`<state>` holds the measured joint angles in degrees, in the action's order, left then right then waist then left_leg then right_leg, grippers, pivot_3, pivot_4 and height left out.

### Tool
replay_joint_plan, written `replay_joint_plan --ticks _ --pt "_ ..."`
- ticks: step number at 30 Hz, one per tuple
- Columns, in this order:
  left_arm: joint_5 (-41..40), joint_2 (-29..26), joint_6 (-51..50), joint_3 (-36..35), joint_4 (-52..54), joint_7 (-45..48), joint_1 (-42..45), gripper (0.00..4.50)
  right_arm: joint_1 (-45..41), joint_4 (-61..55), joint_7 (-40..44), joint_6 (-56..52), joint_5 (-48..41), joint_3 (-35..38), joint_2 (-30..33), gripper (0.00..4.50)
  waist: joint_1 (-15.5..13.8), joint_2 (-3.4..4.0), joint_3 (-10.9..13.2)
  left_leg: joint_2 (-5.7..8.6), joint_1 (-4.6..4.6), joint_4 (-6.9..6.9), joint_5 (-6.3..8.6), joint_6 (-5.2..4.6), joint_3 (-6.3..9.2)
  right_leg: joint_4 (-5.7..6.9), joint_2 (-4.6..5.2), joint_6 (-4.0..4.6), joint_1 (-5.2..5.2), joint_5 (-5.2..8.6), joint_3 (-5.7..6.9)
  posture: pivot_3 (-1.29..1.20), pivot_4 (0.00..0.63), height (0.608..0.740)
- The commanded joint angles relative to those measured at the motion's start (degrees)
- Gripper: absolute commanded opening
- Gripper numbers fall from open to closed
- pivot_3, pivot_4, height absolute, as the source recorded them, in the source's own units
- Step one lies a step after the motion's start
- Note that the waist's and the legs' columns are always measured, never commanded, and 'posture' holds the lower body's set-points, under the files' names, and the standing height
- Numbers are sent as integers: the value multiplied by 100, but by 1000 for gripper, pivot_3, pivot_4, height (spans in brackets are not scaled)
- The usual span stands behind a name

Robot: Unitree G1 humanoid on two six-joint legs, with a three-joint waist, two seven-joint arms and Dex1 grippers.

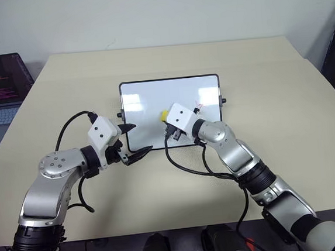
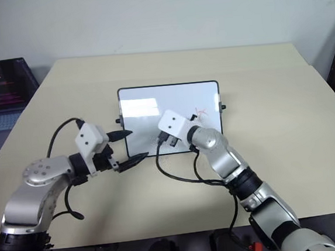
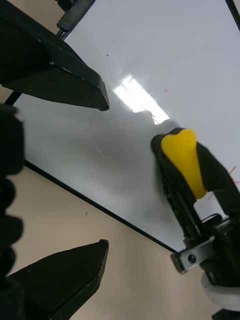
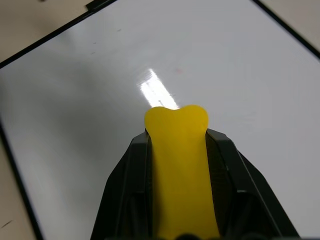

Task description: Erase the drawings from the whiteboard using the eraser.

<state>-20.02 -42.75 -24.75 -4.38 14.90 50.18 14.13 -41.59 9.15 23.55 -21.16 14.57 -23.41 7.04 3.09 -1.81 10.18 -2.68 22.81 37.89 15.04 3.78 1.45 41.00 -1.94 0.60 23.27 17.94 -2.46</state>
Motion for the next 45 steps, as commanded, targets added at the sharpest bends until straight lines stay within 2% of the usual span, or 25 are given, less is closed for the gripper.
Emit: replay_joint_plan --ticks 1,4,8,14,18,24,32,35,41,43,45 --pt "0 -12 94 8 15 38 150 4500 173 -533 160 -163 -352 400 12 1104 -16 0 0 0 0 0 0 0 0 0 0 0 0 0 0 0 150 740" --pt "29 48 160 70 -61 60 235 4500 732 -1593 327 -663 -1074 941 -108 1104 -88 0 0 -1 10 -2 1 0 4 -12 1 0 0 1 5 0 150 740" --pt "1 141 242 182 -142 134 342 4500 1671 -3157 644 -1335 -1736 1275 165 1104 -127 1 0 -1 16 -7 3 0 1 -25 2 0 2 1 1 0 150 740" --pt "28 307 360 506 -391 400 723 4500 3071 -4263 525 -1851 -1685 1525 1034 1103 -150 -2 -1 4 7 -1 2 0 0 -17 2 -3 -5 3 8 0 150 740" --pt "119 411 474 663 -672 492 1022 4500 3398 -4365 344 -1574 -1356 1342 1463 1103 -79 -1 0 9 0 1 1 0 -8 -11 -3 -26 -6 16 -4 0 150 740" --pt "201 524 581 811 -956 597 1302 4500 2468 -3570 -539 -629 -957 1452 999 1103 25 -1 0 7 -5 -1 1 0 -9 -8 -36 -28 -4 15 -8 0 150 740" --pt "182 485 536 808 -831 630 1236 4500 856 -1161 -1018 -4 -685 1391 637 1103 -5 -2 0 5 3 -1 1 0 -13 -14 -26 -1 -2 1 -7 0 150 740" --pt "165 472 487 790 -727 612 1171 4500 825 -820 -754 -185 -697 1207 645 1102 -22 -1 -1 1 7 -3 1 -1 -13 -17 -20 0 -2 1 -6 0 150 740" --pt "129 399 361 678 -453 525 957 4500 1401 -1253 -67 -676 -796 808 789 1102 -29 -6 -5 -2 -6 1 1 -1 -5 -5 -13 0 -9 1 -8 0 150 740" --pt "106 395 309 650 -392 481 915 4500 1353 -1203 -119 -530 -748 839 776 1102 -10 -6 -5 0 -15 2 0 -1 -8 2 -14 -2 -12 0 -12 0 150 740" --pt "100 375 284 616 -312 459 818 4500 1083 -944 -558 -223 -548 1007 705 1102 -2 -6 -5 1 -19 3 -3 -2 -9 5 -15 -7 -13 0 -12 0 150 740"
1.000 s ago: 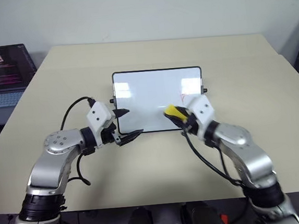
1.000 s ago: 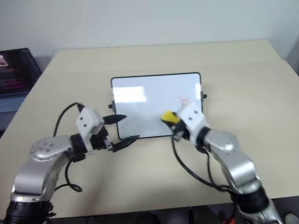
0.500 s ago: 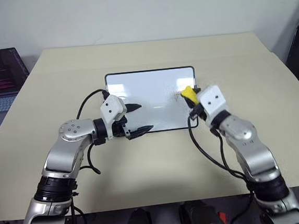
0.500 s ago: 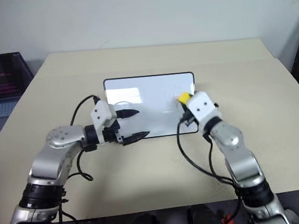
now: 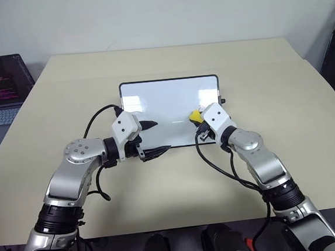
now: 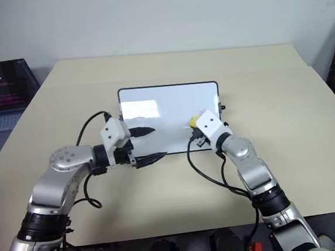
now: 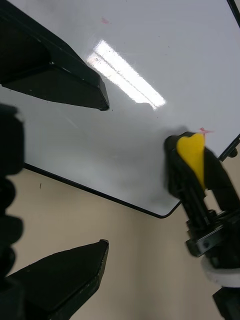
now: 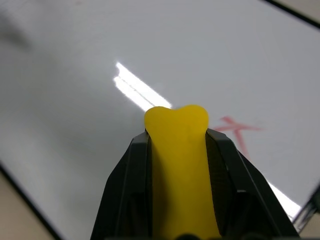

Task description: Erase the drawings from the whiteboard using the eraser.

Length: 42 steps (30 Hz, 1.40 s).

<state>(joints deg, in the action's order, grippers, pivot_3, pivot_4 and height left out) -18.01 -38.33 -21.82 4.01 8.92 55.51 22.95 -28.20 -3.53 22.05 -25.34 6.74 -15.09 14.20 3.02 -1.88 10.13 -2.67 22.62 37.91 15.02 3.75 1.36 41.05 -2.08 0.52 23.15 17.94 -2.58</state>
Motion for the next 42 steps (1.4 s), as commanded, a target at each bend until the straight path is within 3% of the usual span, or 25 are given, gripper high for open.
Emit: replay_joint_plan --ticks 1,4,12,20,24,33,39,42 --pt "-102 -72 -23 -239 320 -85 -103 4500 -388 448 -632 277 334 261 -21 1102 8 1 1 2 -3 2 -2 -1 -2 1 -2 -4 -1 1 -1 0 150 740" --pt "-105 -70 -47 -258 374 -110 -143 4500 -534 608 -759 172 329 411 6 1102 10 1 1 2 -4 2 -11 -4 -1 2 -6 -7 -1 -3 -1 0 150 740" --pt "-103 -34 -63 -272 376 -160 -129 4500 -21 -67 694 -837 -77 -157 460 1102 -31 -8 -5 0 1 1 -10 -5 0 -5 -4 4 -2 -9 -2 0 150 740" --pt "-106 -50 -75 -262 373 -135 -136 4500 -544 421 -719 -6 410 425 178 1102 19 -6 -4 1 -11 2 -14 -6 -2 3 -18 -6 -3 -7 -4 0 150 740" --pt "-116 -34 -94 -249 387 -115 -136 4500 -521 481 -597 -90 404 397 260 1102 -2 -7 -4 0 -2 1 -15 -5 -3 -5 -16 -7 -2 -7 -4 0 150 740" --pt "-125 6 -116 -254 437 -143 -185 4500 80 -419 841 -1161 99 -156 843 1102 -17 -11 -7 0 -5 -1 -14 -6 0 -7 -10 -7 -5 -7 -3 0 150 740" --pt "-149 11 -149 -263 509 -157 -246 4500 -573 56 -348 -417 434 319 437 1102 47 -8 -5 1 -16 1 -16 -6 -7 -1 -24 -7 -4 -11 -11 0 150 740" --pt "-176 24 -197 -280 606 -190 -322 4500 -487 -33 -181 -491 384 232 476 1102 12 -8 -5 0 -8 -1 -18 -6 -5 -4 -25 -8 -1 -11 -8 0 150 740"
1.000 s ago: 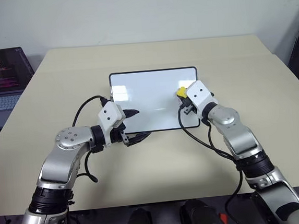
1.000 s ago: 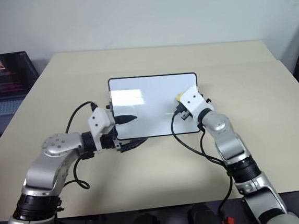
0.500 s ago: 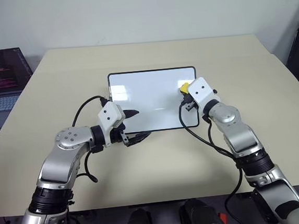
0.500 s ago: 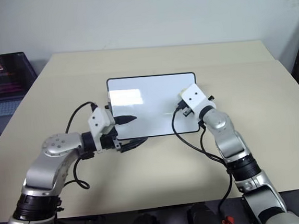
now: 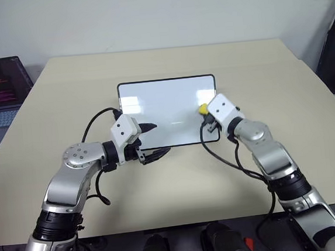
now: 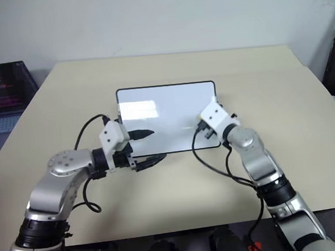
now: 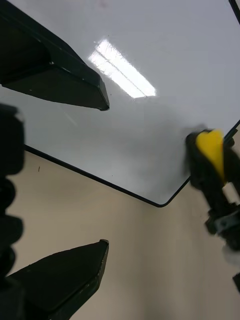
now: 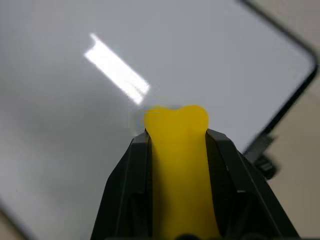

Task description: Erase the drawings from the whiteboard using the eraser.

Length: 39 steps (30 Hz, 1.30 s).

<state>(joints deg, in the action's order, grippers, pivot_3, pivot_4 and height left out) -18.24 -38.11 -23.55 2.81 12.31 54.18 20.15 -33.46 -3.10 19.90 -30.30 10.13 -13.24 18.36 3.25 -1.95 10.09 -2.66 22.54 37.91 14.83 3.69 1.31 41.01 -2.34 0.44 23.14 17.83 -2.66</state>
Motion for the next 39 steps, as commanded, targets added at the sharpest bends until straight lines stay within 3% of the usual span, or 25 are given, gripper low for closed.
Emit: replay_joint_plan --ticks 1,7,13,16,20,28,35,39 --pt "-158 -4 -34 -166 299 -64 -74 4500 122 -156 183 -90 23 -39 107 1102 -18 0 0 -1 6 -2 1 0 0 -5 1 0 1 0 3 0 150 740" --pt "-224 -22 -116 -203 454 -162 -208 4500 755 -998 877 -323 -66 -564 363 1102 -36 0 0 -4 18 -5 5 0 4 -18 10 0 5 2 2 0 150 740" --pt "-245 -25 -96 -166 547 -121 -234 4500 1153 -1728 348 -360 -137 98 129 1102 -44 5 4 -3 19 -5 4 1 6 -13 9 -4 7 3 7 0 150 740" --pt "-151 -72 92 92 511 145 -91 4500 1916 -2693 447 -929 -400 614 228 1102 -134 4 3 -3 31 -7 5 1 8 -23 11 -5 9 5 15 0 150 740" --pt "-35 118 409 694 254 654 316 4500 3031 -3255 -174 -1407 -545 1354 -314 1102 -180 5 3 -3 39 -9 9 8 6 -28 23 1 10 10 21 0 150 740" --pt "245 813 924 1464 -429 1125 1216 4500 2820 -2617 -1022 -1357 -677 1923 -1107 1102 -83 8 5 16 23 -2 9 7 -3 -15 11 -18 8 19 1 0 150 740" --pt "469 1041 1256 1680 -843 1301 1438 4500 2517 -2163 -1102 -1293 -858 2187 -990 1102 -83 10 6 9 28 -9 10 6 -7 -17 -5 -11 9 22 6 0 150 740" --pt "473 1008 1260 1646 -803 1319 1355 4500 2516 -2036 -1088 -1270 -981 2294 -908 2421 -101 10 6 10 33 -8 10 6 -5 -20 -4 -10 10 22 9 0 150 740"
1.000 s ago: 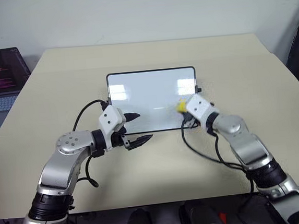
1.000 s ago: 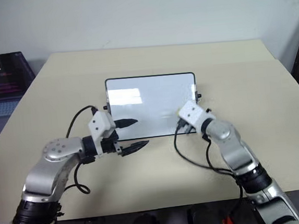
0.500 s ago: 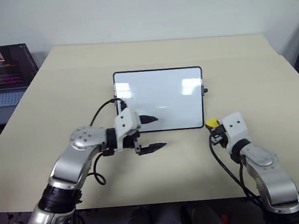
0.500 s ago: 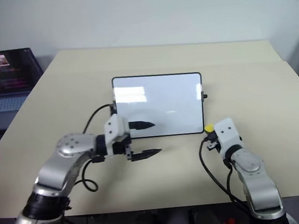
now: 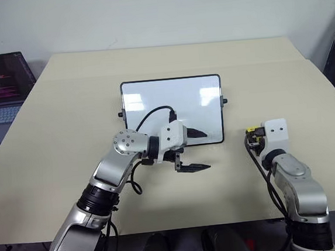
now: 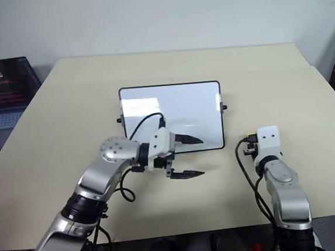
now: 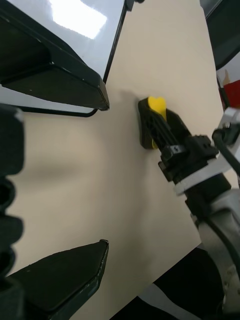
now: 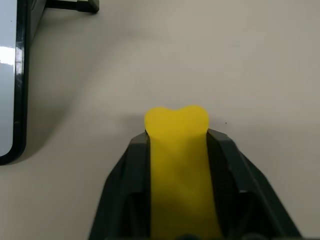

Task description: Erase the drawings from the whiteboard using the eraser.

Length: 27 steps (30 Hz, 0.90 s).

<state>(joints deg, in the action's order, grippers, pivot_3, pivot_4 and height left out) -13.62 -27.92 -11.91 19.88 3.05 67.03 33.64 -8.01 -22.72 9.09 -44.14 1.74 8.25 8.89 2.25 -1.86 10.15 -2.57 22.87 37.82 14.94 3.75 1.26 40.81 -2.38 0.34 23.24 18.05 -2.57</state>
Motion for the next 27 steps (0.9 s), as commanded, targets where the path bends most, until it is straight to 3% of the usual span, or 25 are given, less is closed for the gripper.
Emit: replay_joint_plan --ticks 1,6,12,17,22,27 --pt "1 -40 59 -83 160 22 -32 4500 -11 -90 -6 98 -195 161 25 2766 -2 0 0 0 0 0 0 0 0 0 0 0 0 0 -1 0 150 740" --pt "-93 -173 -138 -233 380 -89 -254 4500 126 -285 -99 186 -296 160 -48 4477 9 0 0 -2 -3 0 0 0 2 3 0 0 0 0 -1 0 150 740" --pt "-378 -257 -639 -1126 788 -917 -812 4500 573 -1378 241 466 -679 12 41 4477 20 3 2 -9 -2 -1 1 0 10 3 1 -1 1 1 -4 0 150 740" --pt "-1031 -57 -1693 -2366 2168 -2211 -2314 4500 1726 -2027 607 1614 -579 -796 232 4477 45 4 1 -24 -3 -5 2 1 19 0 6 -2 1 3 0 0 150 740" --pt "-808 513 -1608 -2956 3178 -3489 -3861 4500 2761 -1439 501 3583 -453 -955 -44 4477 33 1 0 -22 -7 -4 6 6 16 0 34 -7 -2 9 -2 0 150 740" --pt "-46 1204 -959 -2866 3399 -4600 -4624 4500 2775 -545 733 4543 -916 -514 13 4477 -52 -12 0 -3 -46 14 0 -3 8 -8 52 -26 -53 -2 -12 0 150 740"
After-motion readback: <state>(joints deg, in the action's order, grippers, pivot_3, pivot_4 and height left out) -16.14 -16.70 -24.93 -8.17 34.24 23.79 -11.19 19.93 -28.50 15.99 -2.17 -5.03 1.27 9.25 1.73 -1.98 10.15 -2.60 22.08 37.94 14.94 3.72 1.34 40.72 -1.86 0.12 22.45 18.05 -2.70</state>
